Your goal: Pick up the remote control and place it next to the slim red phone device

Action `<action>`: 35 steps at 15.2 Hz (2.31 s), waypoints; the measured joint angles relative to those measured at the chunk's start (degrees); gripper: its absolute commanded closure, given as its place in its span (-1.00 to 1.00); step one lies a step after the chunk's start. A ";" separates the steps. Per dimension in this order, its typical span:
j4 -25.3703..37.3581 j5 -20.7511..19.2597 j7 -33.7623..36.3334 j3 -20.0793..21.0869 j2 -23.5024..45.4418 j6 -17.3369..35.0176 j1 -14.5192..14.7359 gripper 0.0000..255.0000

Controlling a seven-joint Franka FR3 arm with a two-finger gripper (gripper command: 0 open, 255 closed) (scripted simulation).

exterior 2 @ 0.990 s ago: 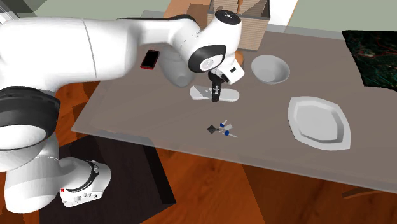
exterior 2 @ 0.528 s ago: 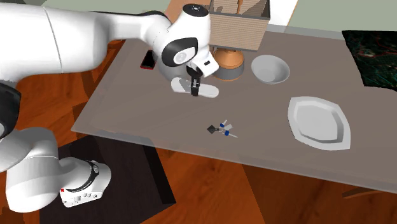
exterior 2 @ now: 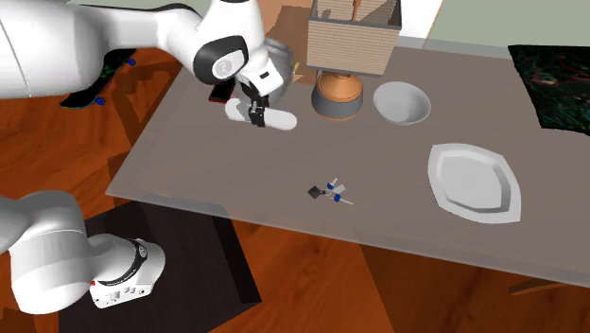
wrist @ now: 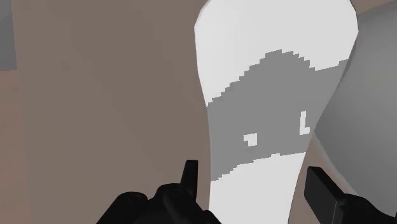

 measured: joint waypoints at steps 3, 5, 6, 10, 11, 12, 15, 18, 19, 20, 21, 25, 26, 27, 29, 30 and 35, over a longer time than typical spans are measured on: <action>-4.50 0.93 2.97 2.01 -2.64 0.21 2.02 1.00; -6.15 1.35 5.45 3.53 -3.68 -0.25 3.43 1.00; -6.56 1.51 6.63 4.21 -3.99 -0.31 4.05 1.00; -8.46 2.47 11.74 7.22 -6.01 -0.37 6.72 1.00; -8.89 2.72 13.01 7.97 -6.45 -0.31 7.37 1.00; -9.64 3.08 14.03 8.63 -7.15 -0.17 7.98 1.00; -10.39 3.76 18.12 11.11 -7.95 0.03 10.03 1.00; -9.99 4.01 22.04 13.43 -7.91 -0.17 11.76 1.00; -9.69 3.90 23.63 14.36 -7.48 0.00 12.39 1.00; -10.00 4.29 24.78 15.06 -8.10 -0.24 13.03 1.00; -9.38 4.15 26.42 16.04 -7.64 -0.32 13.67 1.00; -8.62 3.88 32.68 19.63 -6.57 0.16 16.14 1.00; -7.94 3.66 34.38 20.55 -6.15 -0.11 16.76 1.00; -7.08 3.16 36.28 21.55 -5.26 -0.12 17.37 1.00; -7.10 2.71 37.71 22.26 -4.48 0.59 17.81 1.00; -7.44 2.50 38.10 22.44 -4.12 1.23 17.90 1.00; -9.39 1.07 39.33 22.84 -1.88 5.03 17.98 1.00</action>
